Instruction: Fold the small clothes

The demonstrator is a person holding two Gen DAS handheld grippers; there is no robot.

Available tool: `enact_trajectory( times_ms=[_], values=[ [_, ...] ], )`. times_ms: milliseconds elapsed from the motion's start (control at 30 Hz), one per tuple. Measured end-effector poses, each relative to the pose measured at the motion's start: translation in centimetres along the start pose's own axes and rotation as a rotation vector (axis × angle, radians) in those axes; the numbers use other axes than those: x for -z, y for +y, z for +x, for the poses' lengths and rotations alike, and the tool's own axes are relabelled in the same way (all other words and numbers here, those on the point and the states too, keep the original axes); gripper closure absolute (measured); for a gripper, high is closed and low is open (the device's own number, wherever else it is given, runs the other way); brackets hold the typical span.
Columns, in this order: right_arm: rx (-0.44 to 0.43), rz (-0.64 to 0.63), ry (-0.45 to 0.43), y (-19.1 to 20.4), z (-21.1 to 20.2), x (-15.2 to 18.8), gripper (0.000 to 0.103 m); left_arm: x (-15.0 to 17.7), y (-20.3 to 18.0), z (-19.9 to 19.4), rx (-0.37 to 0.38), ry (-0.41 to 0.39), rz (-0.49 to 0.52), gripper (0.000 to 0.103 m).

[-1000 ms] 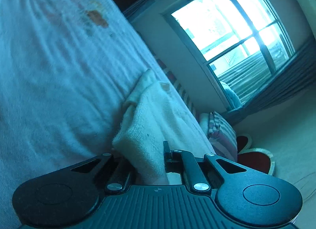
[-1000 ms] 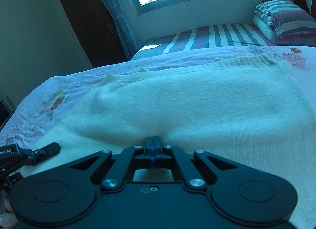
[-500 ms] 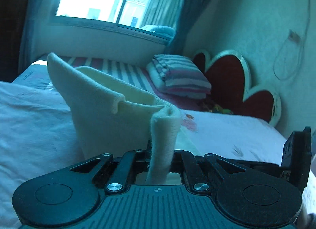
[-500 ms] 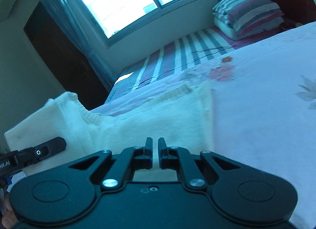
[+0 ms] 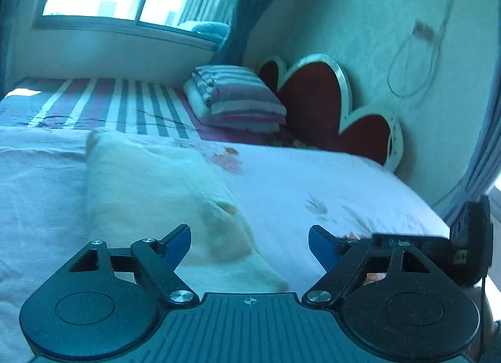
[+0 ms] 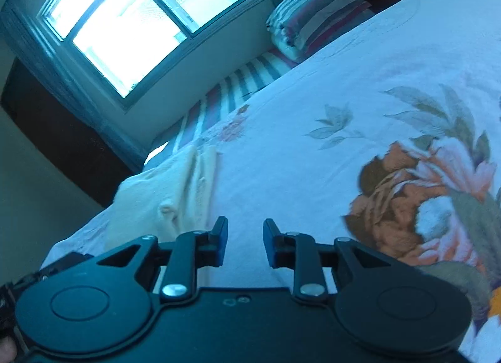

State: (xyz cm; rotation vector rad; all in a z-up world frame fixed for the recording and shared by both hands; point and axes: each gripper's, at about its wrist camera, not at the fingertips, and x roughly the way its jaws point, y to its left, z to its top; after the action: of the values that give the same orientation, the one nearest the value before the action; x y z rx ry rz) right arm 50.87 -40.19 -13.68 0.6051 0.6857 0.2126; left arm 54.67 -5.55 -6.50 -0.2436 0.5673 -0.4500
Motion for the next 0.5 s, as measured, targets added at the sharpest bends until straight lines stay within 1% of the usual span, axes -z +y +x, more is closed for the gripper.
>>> enact_trajectory(
  times_ms=[33, 67, 100, 133, 167, 200, 233, 300, 400, 467, 500],
  values=[
    [-0.039, -0.011, 0.019, 0.9, 0.3, 0.3, 0.068, -0.3, 1.5, -0.6, -0.049, -0.019, -0.023, 0.021],
    [-0.068, -0.018, 0.036, 1.6, 0.7, 0.8, 0.059, -0.7, 3.0, -0.7, -0.109, -0.015, -0.038, 0.021],
    [-0.096, -0.023, 0.062, 2.6, 1.1, 0.9, 0.056, -0.9, 4.4, -0.6, -0.157, -0.005, -0.056, 0.021],
    [-0.11, -0.03, 0.085, 3.3, 1.6, 1.3, 0.055, -0.9, 6.3, -0.4, -0.187, -0.002, -0.087, 0.021],
    [-0.117, -0.037, 0.103, 4.0, 2.1, 1.7, 0.056, -0.9, 7.7, -0.3, -0.201, 0.016, -0.121, 0.021],
    [-0.114, -0.046, 0.115, 4.3, 2.5, 2.0, 0.057, -0.7, 8.8, -0.2, -0.214, 0.045, -0.149, 0.021],
    [-0.103, -0.052, 0.122, 4.6, 2.8, 2.2, 0.059, -0.3, 9.5, 0.1, -0.228, 0.053, -0.158, 0.021],
    [-0.103, -0.046, 0.132, 4.7, 3.2, 2.4, 0.061, 0.6, 9.9, -0.8, -0.246, 0.053, -0.157, 0.021],
    [-0.085, -0.053, 0.147, 4.8, 3.4, 2.5, 0.063, 2.8, 10.0, -1.6, -0.254, 0.068, -0.191, 0.021],
    [-0.067, -0.033, 0.157, 4.4, 3.8, 2.6, 0.064, 4.1, 9.6, -0.1, -0.26, 0.101, -0.206, 0.021],
    [-0.069, -0.016, 0.164, 4.2, 4.0, 2.6, 0.064, 4.6, 9.6, -0.1, -0.262, 0.113, -0.208, 0.021]
  ],
)
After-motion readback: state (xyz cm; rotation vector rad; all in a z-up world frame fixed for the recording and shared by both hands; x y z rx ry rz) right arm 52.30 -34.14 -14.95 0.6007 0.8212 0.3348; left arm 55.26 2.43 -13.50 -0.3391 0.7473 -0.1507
